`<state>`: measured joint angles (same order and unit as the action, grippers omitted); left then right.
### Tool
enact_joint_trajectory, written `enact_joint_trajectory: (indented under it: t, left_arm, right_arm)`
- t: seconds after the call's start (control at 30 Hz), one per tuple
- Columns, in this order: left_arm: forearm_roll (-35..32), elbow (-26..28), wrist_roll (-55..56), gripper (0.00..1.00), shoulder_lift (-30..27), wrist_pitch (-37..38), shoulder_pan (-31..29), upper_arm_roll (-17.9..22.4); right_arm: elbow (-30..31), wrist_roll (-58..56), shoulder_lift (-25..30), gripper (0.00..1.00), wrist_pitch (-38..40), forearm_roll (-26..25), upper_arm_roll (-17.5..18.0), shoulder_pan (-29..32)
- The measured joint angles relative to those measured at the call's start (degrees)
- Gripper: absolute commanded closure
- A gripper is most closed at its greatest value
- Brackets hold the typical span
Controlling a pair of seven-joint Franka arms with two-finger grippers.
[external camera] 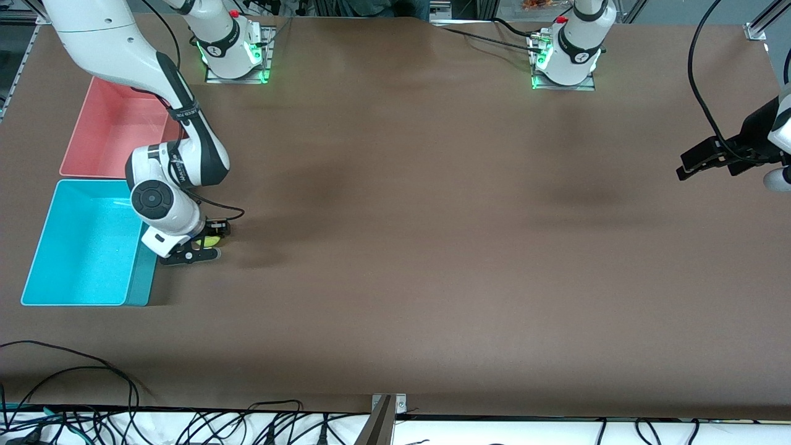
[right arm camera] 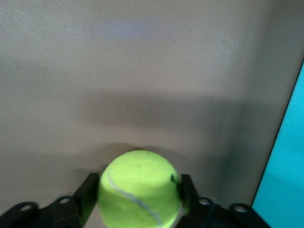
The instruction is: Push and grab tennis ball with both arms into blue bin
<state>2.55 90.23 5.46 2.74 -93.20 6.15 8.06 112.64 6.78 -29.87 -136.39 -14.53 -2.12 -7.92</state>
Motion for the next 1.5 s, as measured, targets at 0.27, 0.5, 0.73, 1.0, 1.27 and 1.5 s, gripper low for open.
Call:
enact_joint_trajectory:
  t: [0.27, 0.5, 0.73, 1.0, 1.27, 1.5]
  left_arm:
    - [-0.6, 0.1, -0.1, 0.0, 0.0, 0.0, 0.5, -0.2]
    - [-1.0, 0.4, -0.1, 0.0, 0.1, 0.0, 0.7, -0.7]
    - [-1.4, 0.4, -0.1, 0.0, 0.1, -0.1, 0.7, -0.7]
    - [-2.1, 0.4, -0.1, 0.0, 0.1, -0.2, 0.7, -0.7]
    - [-2.1, 0.4, -0.1, 0.0, 0.1, -0.2, 0.7, -0.7]
    - [-2.1, 0.4, -0.1, 0.0, 0.1, -0.2, 0.7, -0.7]
  right_arm:
    - [-0.5, 0.0, 0.3, 0.59, 1.0, 0.0, 0.0, 0.0]
    - [-5.5, 0.0, 2.1, 0.59, 10.4, 0.0, 0.2, -0.1]
    - [-11.9, -1.6, 4.2, 0.59, 20.6, 0.1, 0.3, 0.0]
    - [-15.1, -9.4, 5.7, 0.59, 29.5, 7.0, -2.3, 2.0]
    - [-15.4, -24.4, 5.6, 0.58, 30.4, 10.4, -6.9, 7.6]
    - [-15.1, -29.0, 5.1, 0.57, 31.2, 10.5, -7.1, 10.0]
